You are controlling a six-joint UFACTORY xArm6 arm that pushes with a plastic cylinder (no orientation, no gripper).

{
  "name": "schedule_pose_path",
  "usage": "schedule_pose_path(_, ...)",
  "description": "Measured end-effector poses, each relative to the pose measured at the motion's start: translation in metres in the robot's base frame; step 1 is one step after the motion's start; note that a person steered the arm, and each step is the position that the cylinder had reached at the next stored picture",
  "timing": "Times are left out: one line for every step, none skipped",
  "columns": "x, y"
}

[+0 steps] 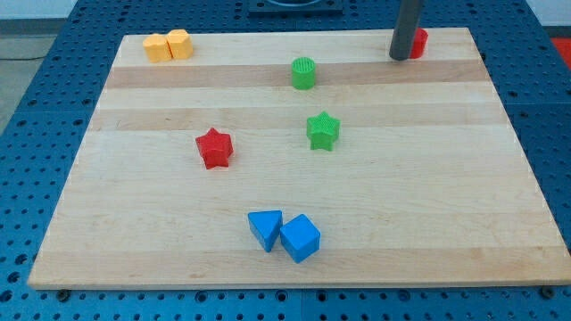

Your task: Push the red star into the red circle

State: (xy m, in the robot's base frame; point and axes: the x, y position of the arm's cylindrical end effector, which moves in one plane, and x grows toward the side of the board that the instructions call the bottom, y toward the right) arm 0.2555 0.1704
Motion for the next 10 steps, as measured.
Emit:
schedule_pose_path(0.0,0.0)
schedule_pose_path(0.037,0.0)
schedule_pose_path(0.1,-0.002)
schedule_pose_path(0.159,-0.03)
schedule_pose_path(0.207,-0.092)
schedule_pose_path(0.24,-0.161)
schedule_pose_path(0.245,-0.229)
schedule_pose_path(0.245,-0.277)
schedule_pose_path(0.235,-0.289)
schedule_pose_path(0.218,-0.293)
